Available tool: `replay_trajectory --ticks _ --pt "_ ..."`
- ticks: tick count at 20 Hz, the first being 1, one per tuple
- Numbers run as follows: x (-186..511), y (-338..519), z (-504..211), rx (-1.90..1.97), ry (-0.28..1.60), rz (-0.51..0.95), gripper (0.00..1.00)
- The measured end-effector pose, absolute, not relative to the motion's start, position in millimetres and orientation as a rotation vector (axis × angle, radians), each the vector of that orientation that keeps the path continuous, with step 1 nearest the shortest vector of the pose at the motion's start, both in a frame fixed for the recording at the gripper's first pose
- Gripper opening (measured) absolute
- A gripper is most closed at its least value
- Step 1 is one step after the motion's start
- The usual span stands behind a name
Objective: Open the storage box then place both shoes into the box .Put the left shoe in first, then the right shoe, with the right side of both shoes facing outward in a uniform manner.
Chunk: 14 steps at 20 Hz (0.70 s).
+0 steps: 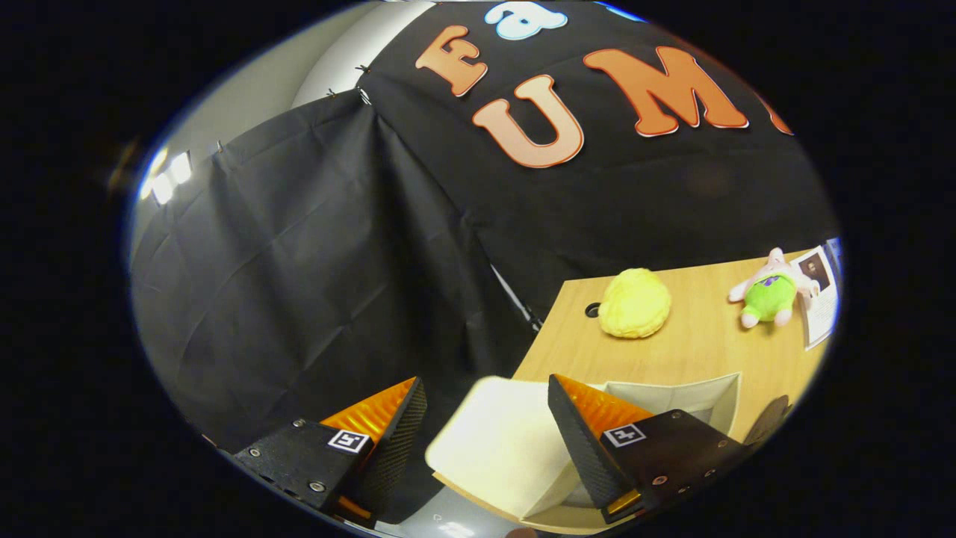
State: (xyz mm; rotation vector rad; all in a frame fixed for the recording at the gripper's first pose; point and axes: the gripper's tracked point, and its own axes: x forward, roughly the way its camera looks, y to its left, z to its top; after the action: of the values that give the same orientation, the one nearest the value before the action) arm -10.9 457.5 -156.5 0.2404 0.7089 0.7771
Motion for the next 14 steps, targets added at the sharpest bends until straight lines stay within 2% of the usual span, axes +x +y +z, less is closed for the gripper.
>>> replay_trajectory --ticks 14 --pt "35 237 -178 0.069 0.526 0.392 0.98"
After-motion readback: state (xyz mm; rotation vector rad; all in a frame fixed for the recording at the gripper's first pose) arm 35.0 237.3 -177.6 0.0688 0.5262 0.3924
